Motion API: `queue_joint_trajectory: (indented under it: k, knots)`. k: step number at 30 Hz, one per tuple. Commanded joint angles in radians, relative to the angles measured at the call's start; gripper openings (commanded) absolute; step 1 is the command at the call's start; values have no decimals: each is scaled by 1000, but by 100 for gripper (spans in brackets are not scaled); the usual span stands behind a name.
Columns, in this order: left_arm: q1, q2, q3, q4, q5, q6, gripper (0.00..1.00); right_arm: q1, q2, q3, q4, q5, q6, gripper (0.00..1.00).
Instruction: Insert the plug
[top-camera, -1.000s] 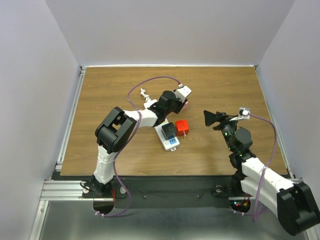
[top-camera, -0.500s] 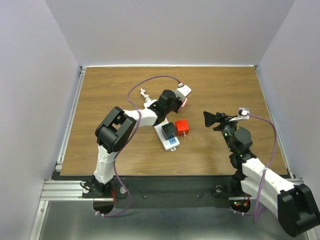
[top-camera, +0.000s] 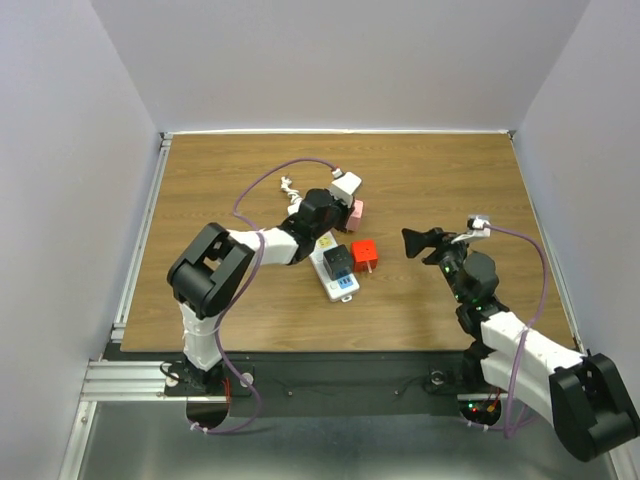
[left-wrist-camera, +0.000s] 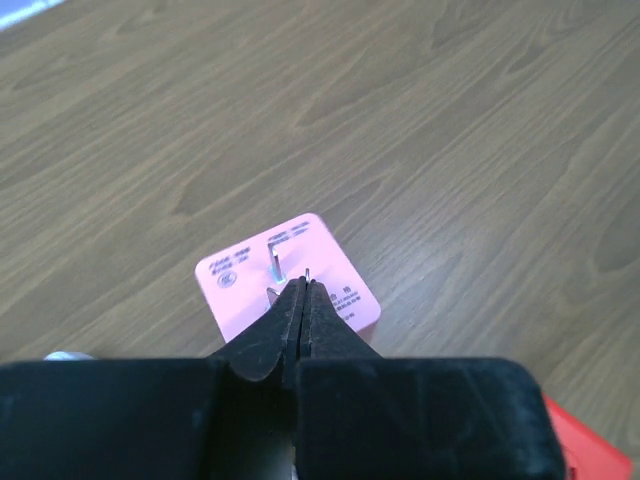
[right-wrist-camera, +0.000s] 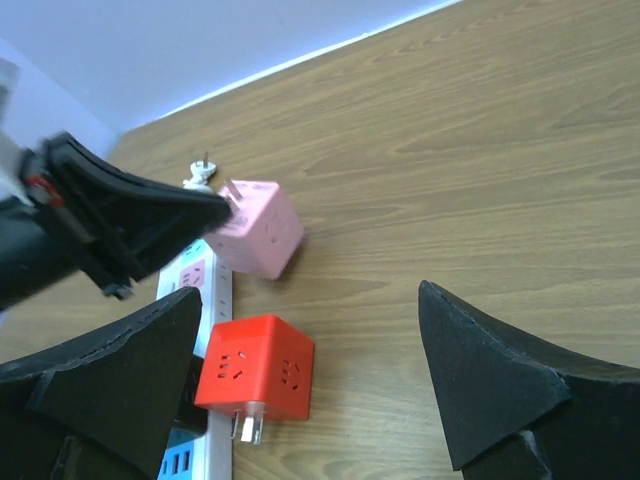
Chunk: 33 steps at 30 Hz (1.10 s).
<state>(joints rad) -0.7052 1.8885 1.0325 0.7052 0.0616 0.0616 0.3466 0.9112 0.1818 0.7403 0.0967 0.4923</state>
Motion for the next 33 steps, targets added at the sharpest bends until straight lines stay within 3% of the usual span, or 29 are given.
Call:
queue_joint_trajectory:
  k: [1,10,21,26,33]
  knots:
    - [4,-137,-23,171,47,-55,0,-4,2,16,62,-70,-64,94]
    - [9,-310,-140,238,139,-120,0,-4,38,-1,192,-325,-75,98]
    - [10,-479,-187,174,277,-226,0,3,107,-15,427,-604,-192,100]
    - [10,-493,-198,169,311,-258,0,54,164,4,488,-603,-256,100]
    - [9,-479,-207,180,342,-279,0,121,259,61,519,-479,-351,100]
